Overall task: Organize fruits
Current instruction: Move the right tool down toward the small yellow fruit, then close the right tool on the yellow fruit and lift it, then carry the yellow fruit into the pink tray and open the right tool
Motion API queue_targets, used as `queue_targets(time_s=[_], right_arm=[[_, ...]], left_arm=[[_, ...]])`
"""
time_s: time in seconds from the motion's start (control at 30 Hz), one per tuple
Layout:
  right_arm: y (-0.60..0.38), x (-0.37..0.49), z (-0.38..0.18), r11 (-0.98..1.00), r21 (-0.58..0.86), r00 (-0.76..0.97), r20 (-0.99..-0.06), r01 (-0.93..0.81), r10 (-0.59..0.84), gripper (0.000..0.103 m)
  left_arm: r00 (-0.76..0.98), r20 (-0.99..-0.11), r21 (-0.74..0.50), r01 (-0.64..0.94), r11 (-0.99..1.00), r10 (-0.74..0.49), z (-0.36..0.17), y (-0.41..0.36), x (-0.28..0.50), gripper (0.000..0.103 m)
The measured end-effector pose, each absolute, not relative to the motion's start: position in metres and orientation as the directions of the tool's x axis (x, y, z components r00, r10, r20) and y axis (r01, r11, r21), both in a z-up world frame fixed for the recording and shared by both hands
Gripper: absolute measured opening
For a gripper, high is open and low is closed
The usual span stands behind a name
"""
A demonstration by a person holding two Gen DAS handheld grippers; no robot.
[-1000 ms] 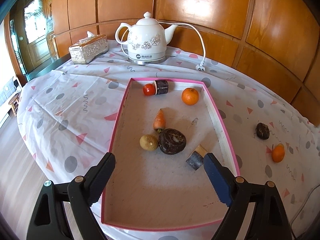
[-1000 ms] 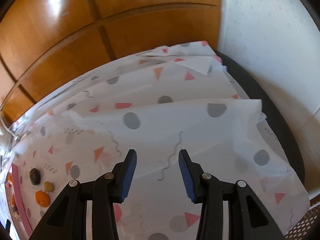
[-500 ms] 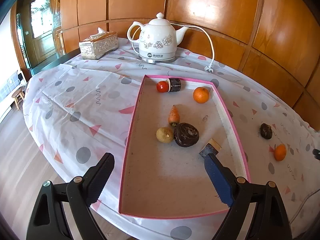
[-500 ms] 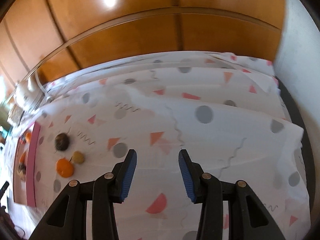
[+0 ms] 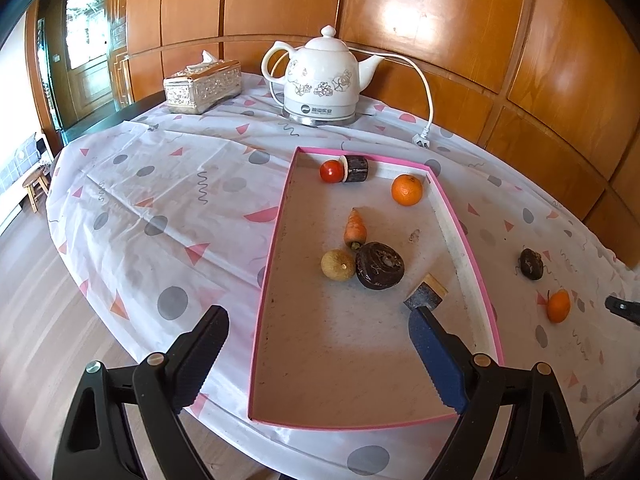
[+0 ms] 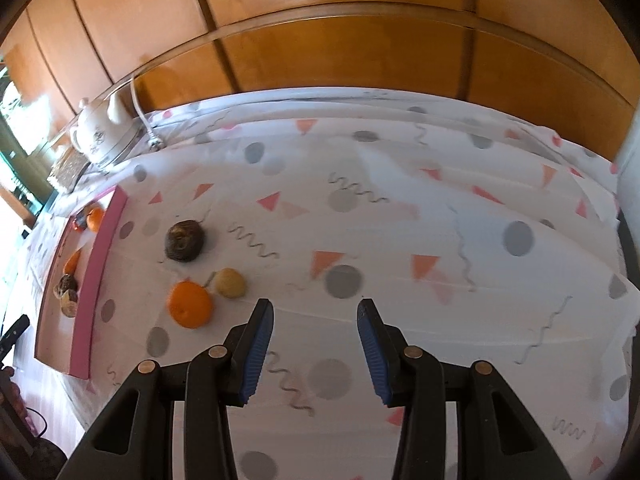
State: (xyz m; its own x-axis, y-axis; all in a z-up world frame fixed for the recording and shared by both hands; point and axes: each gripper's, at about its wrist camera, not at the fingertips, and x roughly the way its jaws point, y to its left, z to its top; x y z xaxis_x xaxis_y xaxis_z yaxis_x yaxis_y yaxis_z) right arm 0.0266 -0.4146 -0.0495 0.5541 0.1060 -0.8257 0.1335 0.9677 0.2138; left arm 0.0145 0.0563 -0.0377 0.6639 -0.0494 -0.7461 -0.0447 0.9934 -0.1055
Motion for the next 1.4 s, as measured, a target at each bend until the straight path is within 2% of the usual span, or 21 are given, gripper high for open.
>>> queue_targets(time_s=[0.37,0.6,0.67,0.73,0.77,1.0,1.2,1.4], right_arm=[[-0.368,0.066,-0.053,0.958,0.273,0.538,-0.823,0.093,0.182,0.044],[-0.361,0.095,-0.081,0.926,0.308,0.460,-0.869,0.217,0.181,0.044],[-0.359,0.101,-0.094,0.916,0.316,0.416,-0.889,0.248,0.194,0.035],[-0.359,0.103,-0.106,0.905,0.317,0.392,-0.900,0.284,0.192,0.032],[-0.359,0.103,-0.106,0.903,0.317,0.399,-0.898,0.290,0.187,0.028],[-0.355,0.099,-0.097,0.915,0.302,0.436,-0.885,0.267,0.165,0.027],[-0.328,0.100,-0.064,0.947,0.272,0.507,-0.848,0.169,0.153,0.028],[-0.268,0.101,-0.036,0.963,0.267,0.539,-0.806,-0.040,0.246,0.028]], left_arm=[[0.680,-0.732,-0.124,-0.064,0.990,-0.047,-0.032,0.069,0.009,0.092],[0.680,-0.731,-0.139,-0.074,0.987,-0.052,-0.033,0.074,0.009,0.093],[0.680,-0.731,-0.144,-0.079,0.986,-0.052,-0.034,0.077,0.009,0.093],[0.679,-0.732,-0.152,-0.084,0.985,-0.055,-0.034,0.079,0.010,0.093],[0.679,-0.732,-0.157,-0.088,0.984,-0.056,-0.035,0.080,0.010,0.093],[0.683,-0.729,-0.164,-0.106,0.981,-0.048,-0.035,0.086,0.009,0.093],[0.689,-0.724,-0.176,-0.134,0.975,-0.036,-0.032,0.095,0.006,0.093],[0.693,-0.720,-0.180,-0.145,0.973,-0.030,-0.031,0.098,0.004,0.093]])
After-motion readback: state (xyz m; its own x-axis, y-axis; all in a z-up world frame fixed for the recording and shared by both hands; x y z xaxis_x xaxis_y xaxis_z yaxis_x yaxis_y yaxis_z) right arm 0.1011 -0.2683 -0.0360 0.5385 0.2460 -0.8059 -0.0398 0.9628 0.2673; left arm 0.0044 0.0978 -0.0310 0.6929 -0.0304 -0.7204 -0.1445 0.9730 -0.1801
